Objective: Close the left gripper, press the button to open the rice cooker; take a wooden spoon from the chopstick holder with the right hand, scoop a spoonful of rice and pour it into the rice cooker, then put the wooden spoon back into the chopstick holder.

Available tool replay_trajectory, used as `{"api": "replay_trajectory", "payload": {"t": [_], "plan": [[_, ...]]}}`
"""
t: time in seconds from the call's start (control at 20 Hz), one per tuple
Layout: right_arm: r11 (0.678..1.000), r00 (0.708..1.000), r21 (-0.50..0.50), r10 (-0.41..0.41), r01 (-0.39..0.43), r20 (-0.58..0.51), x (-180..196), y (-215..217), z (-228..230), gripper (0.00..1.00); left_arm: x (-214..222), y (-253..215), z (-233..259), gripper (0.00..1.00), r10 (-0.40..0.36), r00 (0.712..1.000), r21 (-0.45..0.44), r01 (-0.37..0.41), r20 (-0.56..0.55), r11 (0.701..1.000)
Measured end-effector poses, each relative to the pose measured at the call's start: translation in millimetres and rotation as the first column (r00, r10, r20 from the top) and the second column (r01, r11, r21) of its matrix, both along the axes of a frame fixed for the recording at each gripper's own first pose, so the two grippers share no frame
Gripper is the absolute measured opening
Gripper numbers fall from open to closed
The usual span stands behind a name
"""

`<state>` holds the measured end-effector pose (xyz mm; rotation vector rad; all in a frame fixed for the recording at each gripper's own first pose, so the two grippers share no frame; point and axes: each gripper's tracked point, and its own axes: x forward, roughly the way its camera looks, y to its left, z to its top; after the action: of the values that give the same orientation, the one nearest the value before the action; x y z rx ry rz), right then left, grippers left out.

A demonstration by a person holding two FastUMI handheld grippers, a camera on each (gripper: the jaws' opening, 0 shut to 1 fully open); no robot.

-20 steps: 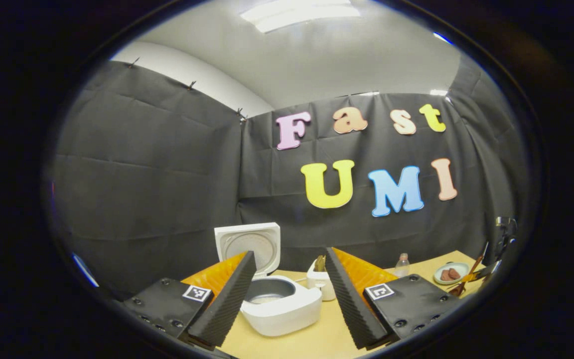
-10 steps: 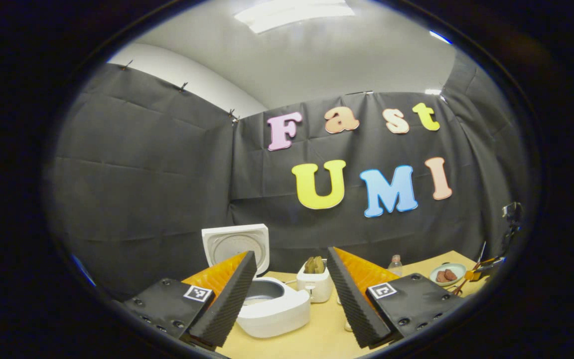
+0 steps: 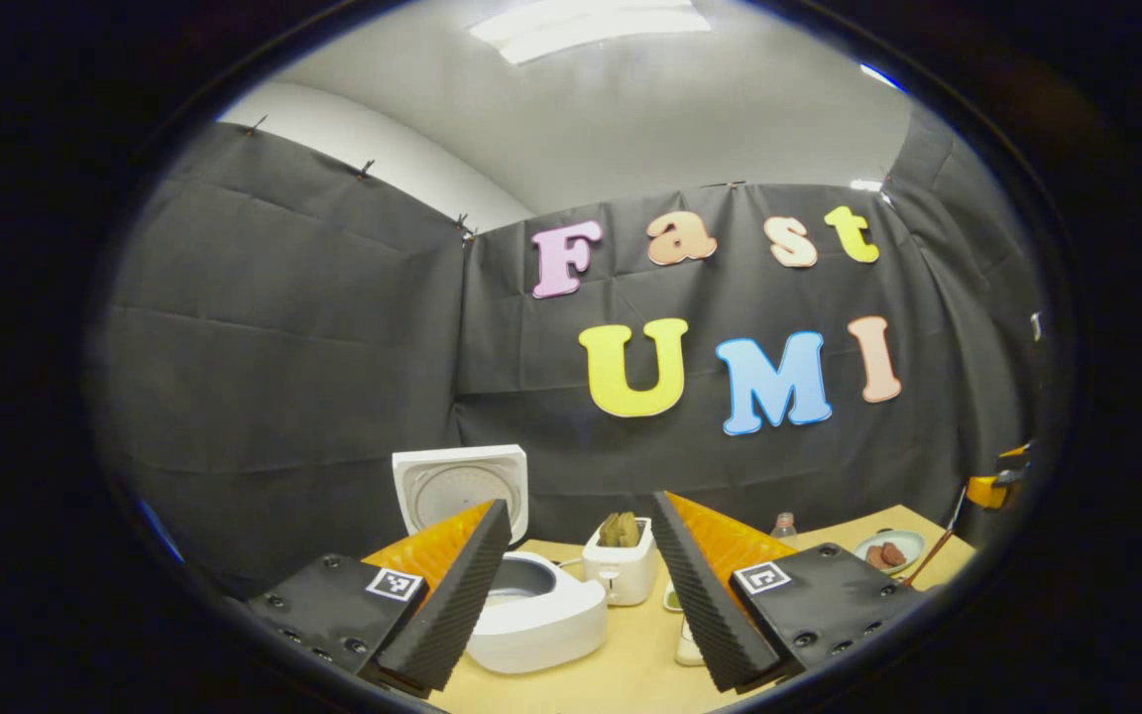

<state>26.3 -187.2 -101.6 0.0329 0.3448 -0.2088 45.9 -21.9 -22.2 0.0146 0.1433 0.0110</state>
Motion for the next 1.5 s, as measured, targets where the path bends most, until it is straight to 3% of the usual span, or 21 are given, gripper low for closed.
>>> {"api": "replay_trajectory", "payload": {"t": [0.4, 0.45, 0.55, 1.1, 1.25, 1.5], "plan": [[1.000, 0.997, -0.028, 0.012, -0.010, 0.078, -12.1, 61.4, 61.3, 1.00, 50.1, 56.6, -7.3, 0.98, 0.006, 1.000, -0.004, -0.006, -0.018, 1.000], [0.999, 0.996, -0.039, 0.016, -0.013, 0.085, -13.9, 68.2, 65.2, 1.00, 59.3, 65.0, -7.7, 0.94, 0.009, 1.000, -0.002, -0.009, -0.017, 1.000], [0.999, 0.994, -0.039, 0.013, -0.009, 0.109, -16.3, 82.6, 72.8, 1.00, 79.8, 80.1, -9.3, 0.98, 0.015, 1.000, -0.005, -0.015, -0.023, 1.000], [0.992, 0.988, -0.015, -0.127, 0.129, 0.085, -18.7, 107.1, 56.5, 0.99, 221.7, 169.3, -11.7, 0.98, 0.092, 0.996, 0.006, -0.092, 0.000, 0.996], [0.987, 0.984, -0.033, -0.156, 0.159, 0.086, -20.4, 112.4, 54.5, 0.99, 261.2, 190.9, -19.3, 0.94, 0.125, 0.992, 0.012, -0.125, 0.010, 0.992], [0.980, 0.982, -0.079, -0.177, 0.182, 0.073, -17.8, 123.1, 48.5, 0.99, 329.4, 216.2, -52.2, 0.98, 0.165, 0.986, 0.006, -0.165, -0.033, 0.986]]}}
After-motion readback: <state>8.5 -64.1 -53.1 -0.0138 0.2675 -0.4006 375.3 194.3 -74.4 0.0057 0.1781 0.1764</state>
